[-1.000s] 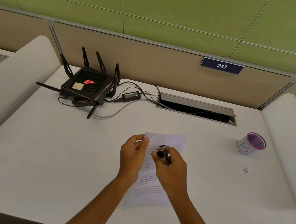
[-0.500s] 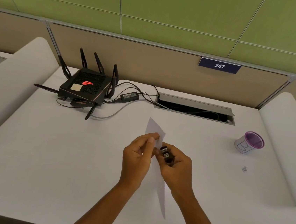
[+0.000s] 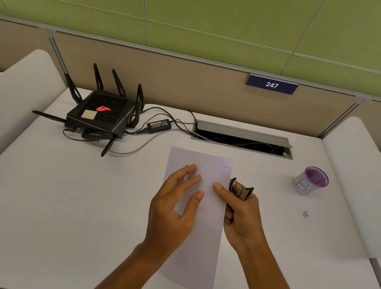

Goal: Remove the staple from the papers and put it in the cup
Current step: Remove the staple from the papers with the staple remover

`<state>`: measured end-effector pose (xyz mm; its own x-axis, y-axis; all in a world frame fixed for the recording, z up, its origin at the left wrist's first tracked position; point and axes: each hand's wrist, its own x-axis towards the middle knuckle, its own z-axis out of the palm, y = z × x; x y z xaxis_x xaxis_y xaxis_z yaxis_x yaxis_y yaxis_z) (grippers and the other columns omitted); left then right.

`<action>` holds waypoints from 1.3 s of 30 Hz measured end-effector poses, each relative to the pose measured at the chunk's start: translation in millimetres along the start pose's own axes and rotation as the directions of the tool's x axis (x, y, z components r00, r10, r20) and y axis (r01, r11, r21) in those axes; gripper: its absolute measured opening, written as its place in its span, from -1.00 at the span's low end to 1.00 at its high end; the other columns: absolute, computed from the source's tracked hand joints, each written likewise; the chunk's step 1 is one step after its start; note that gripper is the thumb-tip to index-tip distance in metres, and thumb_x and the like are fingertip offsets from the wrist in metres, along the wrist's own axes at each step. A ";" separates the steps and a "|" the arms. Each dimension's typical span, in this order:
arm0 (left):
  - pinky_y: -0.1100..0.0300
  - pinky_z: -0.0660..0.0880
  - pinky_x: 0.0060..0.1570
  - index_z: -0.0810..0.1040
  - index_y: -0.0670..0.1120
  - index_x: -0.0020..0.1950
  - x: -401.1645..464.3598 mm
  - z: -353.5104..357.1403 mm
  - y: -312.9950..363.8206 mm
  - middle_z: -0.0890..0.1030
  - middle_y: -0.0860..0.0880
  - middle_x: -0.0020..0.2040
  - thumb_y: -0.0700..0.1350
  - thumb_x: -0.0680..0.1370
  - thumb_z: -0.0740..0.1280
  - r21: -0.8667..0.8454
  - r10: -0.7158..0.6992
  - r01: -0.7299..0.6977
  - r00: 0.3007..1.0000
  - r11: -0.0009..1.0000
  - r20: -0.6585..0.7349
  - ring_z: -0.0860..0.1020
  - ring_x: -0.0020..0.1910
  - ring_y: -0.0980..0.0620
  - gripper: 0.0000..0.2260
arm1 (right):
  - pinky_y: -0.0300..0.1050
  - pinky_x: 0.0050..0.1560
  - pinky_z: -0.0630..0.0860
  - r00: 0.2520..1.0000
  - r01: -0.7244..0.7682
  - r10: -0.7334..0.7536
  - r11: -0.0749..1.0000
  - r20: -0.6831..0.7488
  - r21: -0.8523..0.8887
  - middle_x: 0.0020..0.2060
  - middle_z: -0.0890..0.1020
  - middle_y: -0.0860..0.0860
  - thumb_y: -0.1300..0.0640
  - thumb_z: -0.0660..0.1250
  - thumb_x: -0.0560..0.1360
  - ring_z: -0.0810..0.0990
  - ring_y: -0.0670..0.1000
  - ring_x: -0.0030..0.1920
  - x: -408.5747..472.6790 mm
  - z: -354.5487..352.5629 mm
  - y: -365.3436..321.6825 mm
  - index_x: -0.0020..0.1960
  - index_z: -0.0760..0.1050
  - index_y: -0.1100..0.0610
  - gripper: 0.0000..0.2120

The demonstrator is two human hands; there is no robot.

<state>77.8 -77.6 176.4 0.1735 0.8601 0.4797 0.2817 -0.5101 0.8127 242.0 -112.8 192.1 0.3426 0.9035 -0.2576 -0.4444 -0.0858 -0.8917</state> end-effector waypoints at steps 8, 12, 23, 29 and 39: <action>0.24 0.48 0.42 0.53 -0.07 0.49 -1.9 2.5 5.0 0.52 0.08 0.51 0.03 0.61 0.41 0.010 -0.077 0.076 0.993 0.997 0.090 0.49 0.47 0.11 -0.54 | -0.25 -0.49 0.42 0.998 -0.016 0.019 0.999 -0.063 0.049 -0.39 0.63 0.01 0.12 0.60 0.41 0.38 -0.10 -0.55 0.4 4.4 2.3 0.01 0.73 0.19 -0.78; 0.26 0.48 0.40 0.38 0.03 0.59 -3.9 6.0 7.1 0.44 0.14 0.56 0.23 0.58 0.34 -0.019 -0.183 0.191 0.962 0.981 0.204 0.46 0.50 0.10 -0.39 | -0.26 -0.49 0.49 0.996 0.018 -0.012 0.998 -0.090 0.063 -0.37 0.69 -0.01 0.15 0.57 0.47 0.50 -0.11 -0.54 -2.1 10.4 6.9 0.05 0.74 0.18 -0.82; 0.52 0.47 0.19 0.21 0.24 0.55 -0.9 -1.6 -1.9 0.35 0.32 0.51 0.28 0.49 0.36 -0.184 -0.250 0.356 0.867 0.916 0.431 0.39 0.42 0.42 -0.33 | -0.26 -0.50 0.28 0.997 0.027 -0.032 0.997 -0.076 -0.067 -0.42 0.67 -0.15 -0.44 0.62 0.12 0.32 -0.11 -0.54 -20.1 31.3 13.6 0.20 0.73 0.05 -0.18; 0.15 0.70 0.09 0.34 0.20 0.48 -4.1 -5.3 -18.9 0.61 0.09 0.34 0.00 0.68 0.28 -0.106 -0.377 0.438 0.855 0.893 0.357 0.69 0.17 0.03 -0.63 | -0.12 -0.48 0.19 0.997 0.043 -0.053 0.987 -0.063 -0.155 -0.46 0.56 -0.09 -0.33 0.60 0.31 0.20 -0.04 -0.49 -16.8 23.0 22.6 0.15 0.75 -0.05 -0.47; 0.18 0.71 -0.08 0.53 0.37 0.24 8.9 -34.5 -53.0 0.70 0.23 0.14 -0.08 0.68 0.36 -0.181 -0.489 0.540 0.832 0.822 0.260 0.70 0.11 0.15 -0.68 | -0.28 -0.29 0.53 0.958 -0.048 -0.033 0.961 -0.286 -0.272 0.16 0.73 -0.18 -0.11 0.62 0.39 0.59 -0.14 -0.13 -4.4 -36.1 68.5 0.24 0.63 -0.20 -0.56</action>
<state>31.9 -42.7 149.1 0.2520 0.9640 -0.0843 0.1546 0.0459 0.9869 239.9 -137.8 118.7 0.5795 0.7478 -0.3240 -0.2185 -0.2405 -0.9457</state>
